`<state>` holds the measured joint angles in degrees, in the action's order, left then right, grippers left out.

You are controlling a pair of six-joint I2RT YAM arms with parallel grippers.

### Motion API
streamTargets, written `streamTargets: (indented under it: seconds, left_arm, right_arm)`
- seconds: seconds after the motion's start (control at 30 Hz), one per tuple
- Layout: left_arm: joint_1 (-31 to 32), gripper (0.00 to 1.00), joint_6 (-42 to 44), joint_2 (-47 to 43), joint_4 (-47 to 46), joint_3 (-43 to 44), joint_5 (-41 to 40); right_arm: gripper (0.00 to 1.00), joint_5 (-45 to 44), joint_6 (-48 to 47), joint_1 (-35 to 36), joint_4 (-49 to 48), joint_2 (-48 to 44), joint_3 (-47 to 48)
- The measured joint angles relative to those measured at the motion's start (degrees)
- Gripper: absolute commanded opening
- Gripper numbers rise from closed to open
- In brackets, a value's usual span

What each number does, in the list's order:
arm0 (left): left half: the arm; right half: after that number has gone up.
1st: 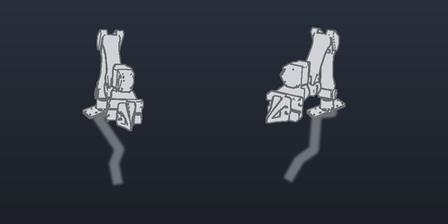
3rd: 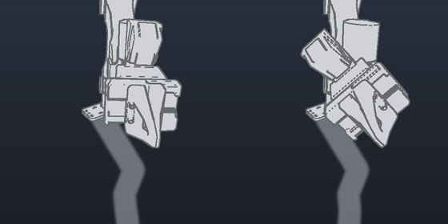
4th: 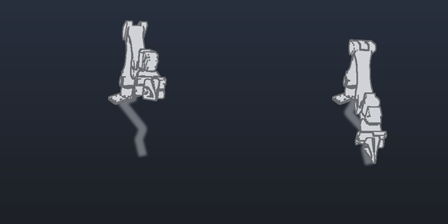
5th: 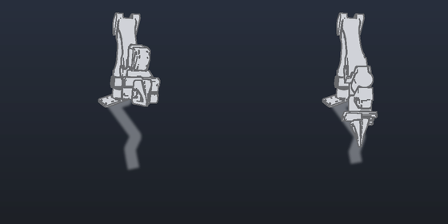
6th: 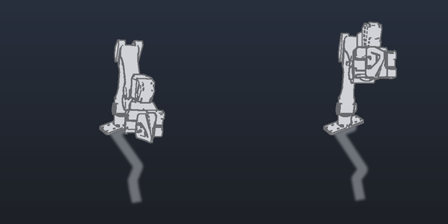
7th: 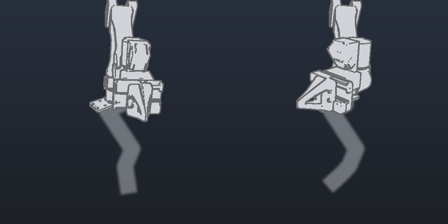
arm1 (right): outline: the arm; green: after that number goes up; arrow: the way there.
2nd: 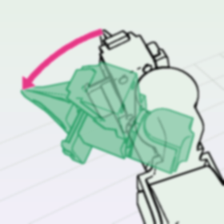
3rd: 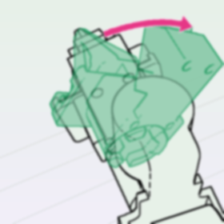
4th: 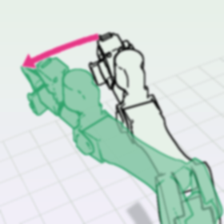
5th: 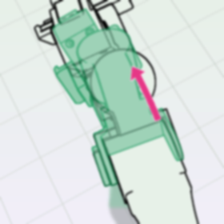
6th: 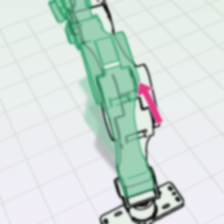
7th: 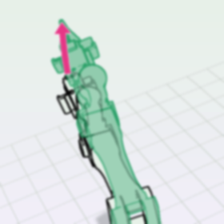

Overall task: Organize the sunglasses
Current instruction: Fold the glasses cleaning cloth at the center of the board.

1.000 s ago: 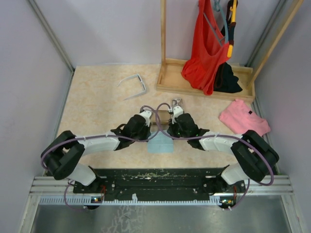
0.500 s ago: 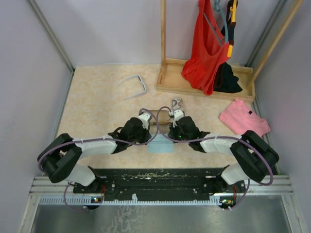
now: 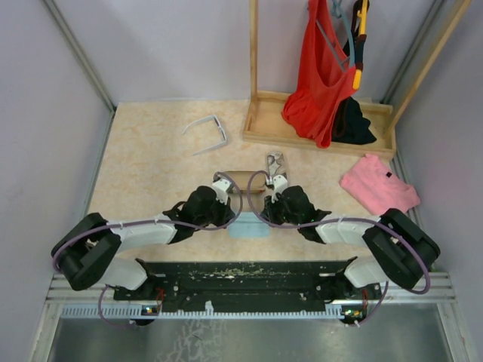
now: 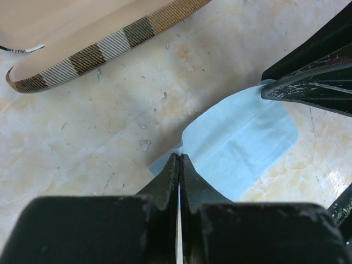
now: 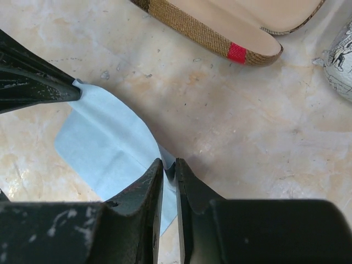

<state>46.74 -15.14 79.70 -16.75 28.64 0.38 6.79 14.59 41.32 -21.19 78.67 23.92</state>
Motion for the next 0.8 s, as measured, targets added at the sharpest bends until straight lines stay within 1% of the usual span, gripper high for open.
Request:
streamTargets:
  seconds: [0.33, 0.7, 0.8]
  left_arm:
    - [0.0, 0.01, 0.0, -1.7, -2.4, -2.8, 2.5]
    - [0.0, 0.17, -0.2, -3.3, -3.4, -5.3, 4.4]
    - [0.0, 0.19, -0.6, -4.0, -3.4, -5.9, 5.1]
  right_arm:
    - [0.16, 2.2, 0.0, 0.0, -0.7, -1.0, -0.7]
    - [0.17, 6.9, 0.7, 0.0, -0.1, -1.4, -0.8]
    - [0.17, 7.8, 0.9, 0.0, 0.5, -2.2, -1.0]
